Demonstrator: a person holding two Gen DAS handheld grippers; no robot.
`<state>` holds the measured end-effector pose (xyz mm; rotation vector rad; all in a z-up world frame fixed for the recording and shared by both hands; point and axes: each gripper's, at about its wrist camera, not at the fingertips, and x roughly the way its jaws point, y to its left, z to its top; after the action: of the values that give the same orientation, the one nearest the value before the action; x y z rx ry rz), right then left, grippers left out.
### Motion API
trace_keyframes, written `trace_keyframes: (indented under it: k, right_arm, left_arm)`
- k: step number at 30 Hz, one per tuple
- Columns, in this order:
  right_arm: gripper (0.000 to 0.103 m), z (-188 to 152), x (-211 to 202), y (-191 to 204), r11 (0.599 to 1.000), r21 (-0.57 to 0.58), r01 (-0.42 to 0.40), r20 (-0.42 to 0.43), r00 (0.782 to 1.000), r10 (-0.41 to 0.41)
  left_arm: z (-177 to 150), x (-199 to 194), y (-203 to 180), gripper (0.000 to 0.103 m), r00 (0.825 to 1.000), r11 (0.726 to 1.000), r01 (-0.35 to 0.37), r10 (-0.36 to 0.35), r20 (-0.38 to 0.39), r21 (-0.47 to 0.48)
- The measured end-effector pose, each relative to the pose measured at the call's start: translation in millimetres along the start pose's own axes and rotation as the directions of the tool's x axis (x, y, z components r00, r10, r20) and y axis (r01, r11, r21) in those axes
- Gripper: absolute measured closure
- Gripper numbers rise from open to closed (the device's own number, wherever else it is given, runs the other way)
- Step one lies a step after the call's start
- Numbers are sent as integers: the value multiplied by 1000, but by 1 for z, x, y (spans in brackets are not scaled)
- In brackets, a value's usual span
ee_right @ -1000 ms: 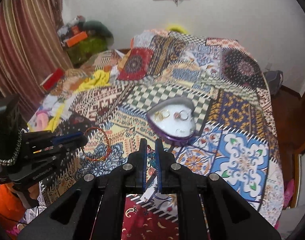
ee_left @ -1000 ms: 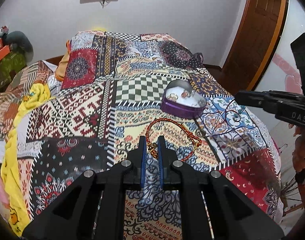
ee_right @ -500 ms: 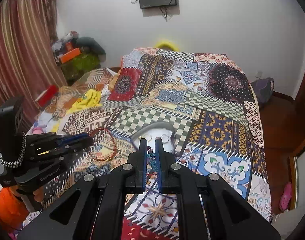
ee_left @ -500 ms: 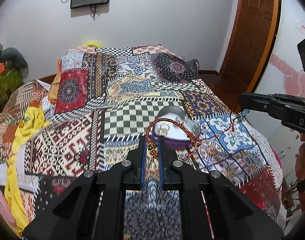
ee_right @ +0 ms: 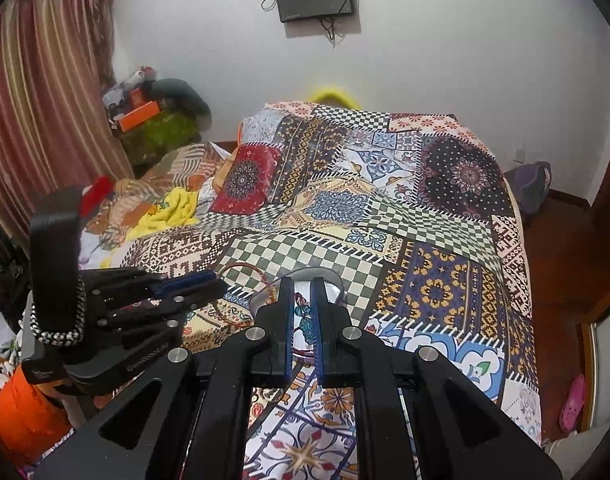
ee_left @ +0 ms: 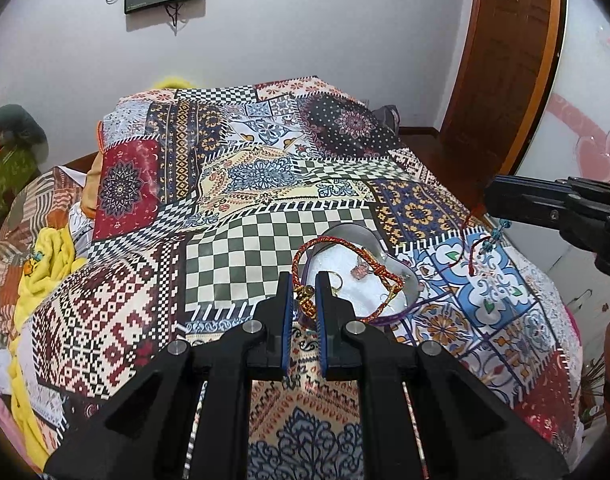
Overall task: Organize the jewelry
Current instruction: 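Carry the bracelet and ring over the purple tin with both tools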
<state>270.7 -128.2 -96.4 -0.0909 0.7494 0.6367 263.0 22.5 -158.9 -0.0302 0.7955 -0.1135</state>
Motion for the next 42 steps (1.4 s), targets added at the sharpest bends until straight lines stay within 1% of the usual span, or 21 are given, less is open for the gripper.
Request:
trace_keyframes:
  k: [9,16,24,32,37,42]
  right_arm:
    - [96,1,29,0,1000,1,-14,-46,999,14]
    - [96,0,54,-5,1000,2,-3,-94,996,3]
    - [96,-5,77,-10,1000,17,-5,-164,986,8]
    - [96,-17,85,-5,1000,-4,-2,-212,977,1]
    - [96,-21,87,-6,1000,-5,5,-227,974,-6]
    - [96,-21,81,-3,999,-29,14,-226,974,-20]
  left_arm:
    - [7,31,-9,94,999,1000,-2,3,-43,27]
    - [8,48,-14,94,998,999,-10,14,-68,51]
    - [8,55,-13,94,997,998,-21,25,-78,58]
    - [7,54,-13,94,996,998,-11,16,-85,63]
    - [6,49,-12,94,995,999,6,-1,-96,54]
    - [6,40,-8,94,996,999,-3,7,-90,42]
